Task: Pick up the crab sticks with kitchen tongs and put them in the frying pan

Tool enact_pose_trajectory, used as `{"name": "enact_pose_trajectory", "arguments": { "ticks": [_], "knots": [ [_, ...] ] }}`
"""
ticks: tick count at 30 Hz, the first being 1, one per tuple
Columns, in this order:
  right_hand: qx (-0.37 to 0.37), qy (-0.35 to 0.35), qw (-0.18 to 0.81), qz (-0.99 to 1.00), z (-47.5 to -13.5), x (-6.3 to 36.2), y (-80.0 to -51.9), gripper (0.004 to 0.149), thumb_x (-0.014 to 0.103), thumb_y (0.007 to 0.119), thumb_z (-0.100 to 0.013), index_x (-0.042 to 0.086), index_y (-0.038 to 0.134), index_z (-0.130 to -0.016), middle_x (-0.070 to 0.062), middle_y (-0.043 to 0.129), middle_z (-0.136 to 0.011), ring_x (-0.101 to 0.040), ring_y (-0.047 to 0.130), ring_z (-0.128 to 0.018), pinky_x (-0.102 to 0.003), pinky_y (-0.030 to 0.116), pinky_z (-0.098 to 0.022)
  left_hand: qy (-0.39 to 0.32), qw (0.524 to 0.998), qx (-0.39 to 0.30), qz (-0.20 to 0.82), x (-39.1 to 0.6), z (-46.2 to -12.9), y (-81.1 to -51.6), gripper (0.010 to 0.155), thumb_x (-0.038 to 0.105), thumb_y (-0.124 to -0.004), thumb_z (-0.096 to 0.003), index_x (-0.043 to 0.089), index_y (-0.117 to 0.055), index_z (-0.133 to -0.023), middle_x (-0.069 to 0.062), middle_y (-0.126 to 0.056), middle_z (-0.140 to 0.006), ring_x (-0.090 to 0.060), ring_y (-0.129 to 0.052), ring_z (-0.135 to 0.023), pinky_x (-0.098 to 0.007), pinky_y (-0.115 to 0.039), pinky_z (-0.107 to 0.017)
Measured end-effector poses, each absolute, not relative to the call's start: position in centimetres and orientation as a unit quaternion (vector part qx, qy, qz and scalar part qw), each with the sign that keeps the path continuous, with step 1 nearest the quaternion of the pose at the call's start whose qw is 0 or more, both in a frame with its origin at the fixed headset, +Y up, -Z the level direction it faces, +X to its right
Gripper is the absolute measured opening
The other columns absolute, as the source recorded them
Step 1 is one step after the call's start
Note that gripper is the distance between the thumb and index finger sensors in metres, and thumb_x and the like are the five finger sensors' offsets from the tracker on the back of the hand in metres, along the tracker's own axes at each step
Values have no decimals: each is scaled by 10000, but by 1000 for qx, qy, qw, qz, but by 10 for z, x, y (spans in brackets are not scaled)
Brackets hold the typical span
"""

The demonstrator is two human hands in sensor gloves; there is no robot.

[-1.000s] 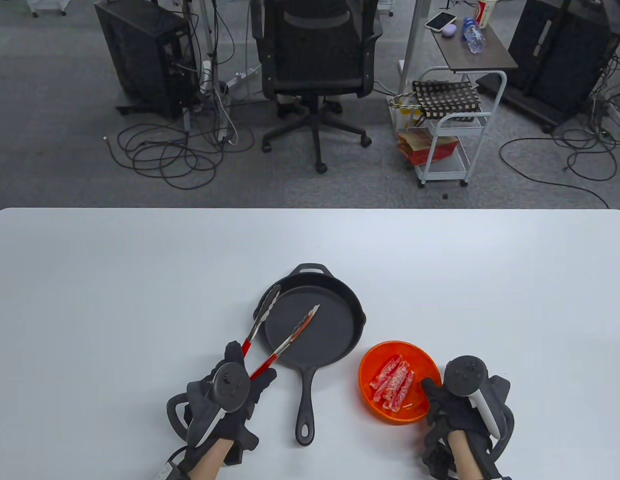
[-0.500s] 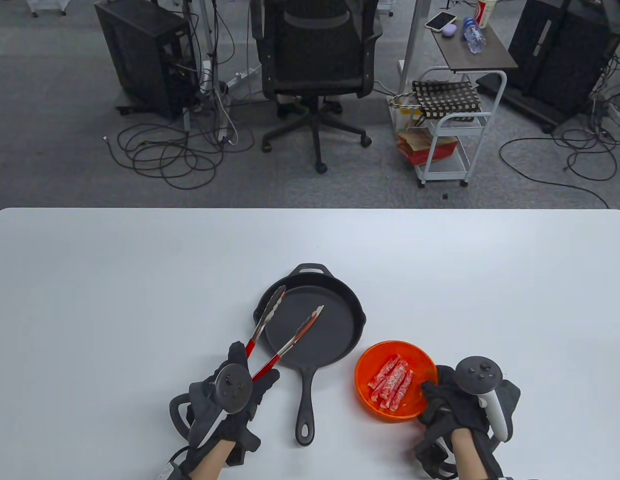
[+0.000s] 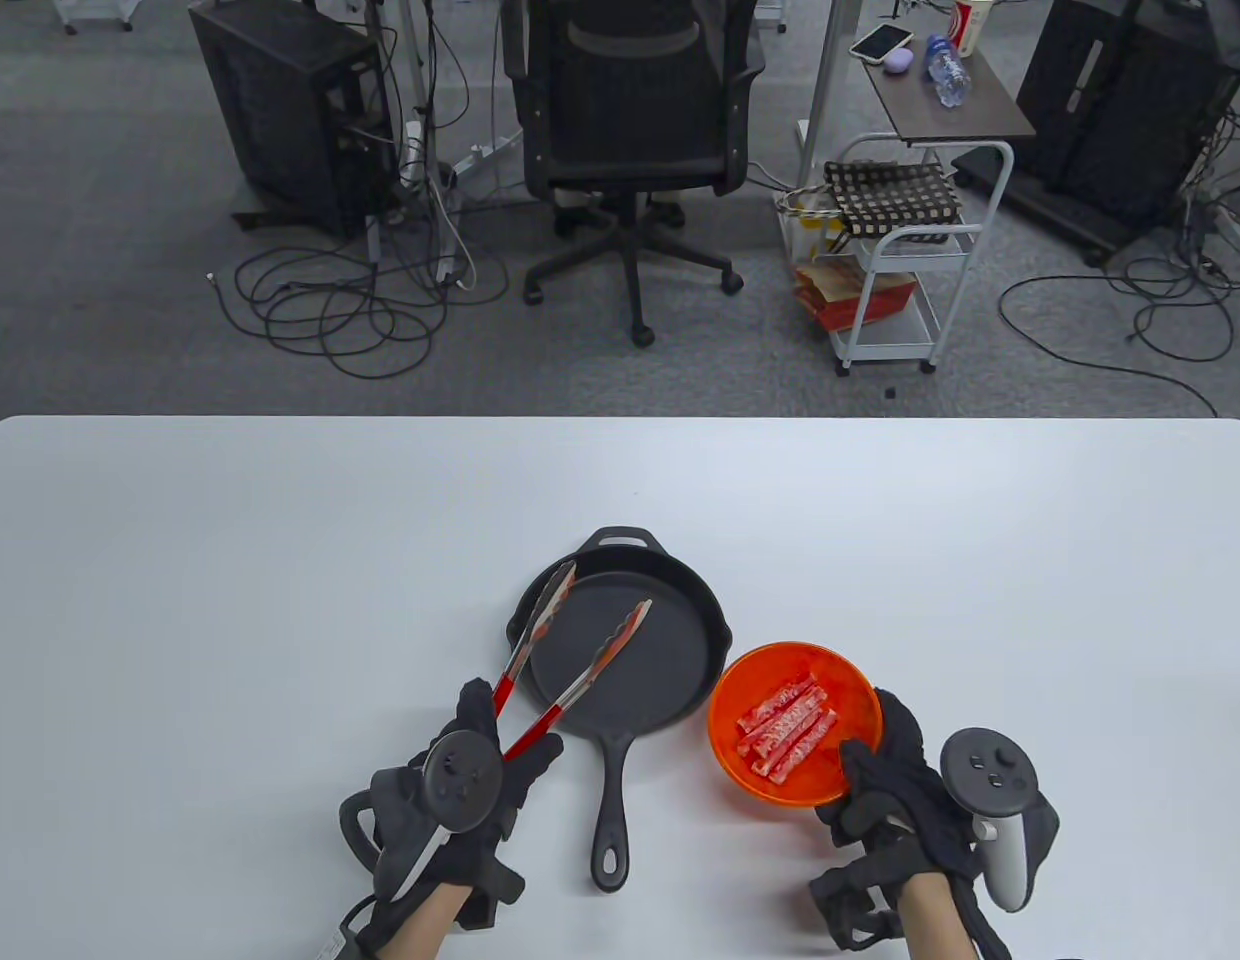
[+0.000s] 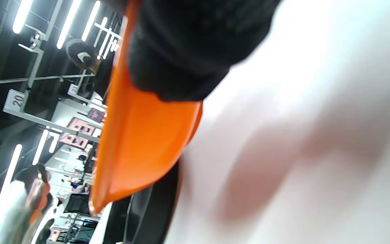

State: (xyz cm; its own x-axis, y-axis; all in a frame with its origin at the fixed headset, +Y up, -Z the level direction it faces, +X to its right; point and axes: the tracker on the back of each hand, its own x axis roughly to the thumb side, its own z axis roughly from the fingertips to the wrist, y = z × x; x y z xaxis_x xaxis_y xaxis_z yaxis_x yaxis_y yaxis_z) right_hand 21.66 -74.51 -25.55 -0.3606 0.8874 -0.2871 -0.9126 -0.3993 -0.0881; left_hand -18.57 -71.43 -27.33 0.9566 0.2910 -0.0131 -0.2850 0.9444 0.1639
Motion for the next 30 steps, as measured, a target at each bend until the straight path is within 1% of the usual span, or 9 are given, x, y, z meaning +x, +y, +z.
{"name": "enact_pose_trajectory", "arguments": {
  "ticks": [4, 7, 9, 13, 16, 21, 26, 30],
  "knots": [
    [-144, 14, 543, 827, -254, 214, -742, 652, 213, 622, -594, 74, 291, -1138, -283, 640, -1018, -155, 1026, -302, -99, 944, -127, -8, 984, 101, 148, -176, -266, -707, 944, 814, -777, -377, 176, -666, -1064, 57, -990, -602, -38, -973, -121, -367, -890, -170],
    [-144, 8, 543, 827, -253, 213, -741, 650, 214, 621, -596, 70, 291, -1137, -284, 637, -1019, -155, 1026, -304, -96, 944, -131, -39, 980, 104, 164, -163, -259, -703, 926, 807, -781, -378, 185, -679, -1057, 62, -992, -595, -40, -973, -121, -369, -890, -173],
    [-144, 7, 544, 827, -253, 212, -742, 651, 214, 622, -595, 67, 293, -1136, -287, 637, -1017, -155, 1026, -303, -97, 945, -130, -64, 979, 99, 165, -152, -253, -702, 912, 800, -785, -380, 188, -691, -1050, 66, -995, -584, -43, -973, -120, -372, -889, -175],
    [-141, 8, 541, 829, -253, 210, -742, 650, 217, 623, -596, 60, 296, -1136, -291, 637, -1016, -156, 1027, -303, -95, 946, -131, -107, 979, 81, 150, -130, -245, -702, 870, 779, -800, -381, 172, -758, -1004, 78, -1019, -517, -48, -976, -94, -376, -891, -163],
    [-138, 8, 537, 832, -253, 208, -742, 650, 216, 625, -595, 58, 299, -1136, -292, 639, -1015, -157, 1027, -300, -97, 946, -129, -129, 978, 67, 151, -119, -241, -705, 847, 771, -801, -387, 171, -782, -985, 80, -1027, -495, -53, -980, -89, -378, -892, -162],
    [-135, 8, 533, 835, -253, 206, -742, 649, 215, 626, -594, 56, 304, -1135, -294, 641, -1012, -157, 1027, -298, -97, 946, -127, -145, 978, 40, 146, -108, -240, -711, 812, 753, -812, -394, 165, -818, -954, 77, -1038, -469, -63, -987, -81, -385, -893, -161],
    [-132, 8, 530, 838, -254, 205, -743, 649, 215, 627, -594, 55, 306, -1135, -296, 642, -1011, -157, 1027, -297, -97, 947, -125, -147, 980, 35, 127, -104, -242, -715, 782, 751, -826, -388, 166, -865, -907, 77, -1054, -446, -70, -1001, -73, -384, -900, -163],
    [-132, 7, 528, 839, -254, 204, -743, 649, 214, 628, -594, 54, 307, -1135, -296, 644, -1010, -157, 1028, -296, -98, 946, -124, -145, 982, 36, 116, -103, -242, -716, 779, 749, -830, -387, 155, -879, -889, 74, -1059, -436, -73, -1005, -70, -385, -901, -162]
  ]
}}
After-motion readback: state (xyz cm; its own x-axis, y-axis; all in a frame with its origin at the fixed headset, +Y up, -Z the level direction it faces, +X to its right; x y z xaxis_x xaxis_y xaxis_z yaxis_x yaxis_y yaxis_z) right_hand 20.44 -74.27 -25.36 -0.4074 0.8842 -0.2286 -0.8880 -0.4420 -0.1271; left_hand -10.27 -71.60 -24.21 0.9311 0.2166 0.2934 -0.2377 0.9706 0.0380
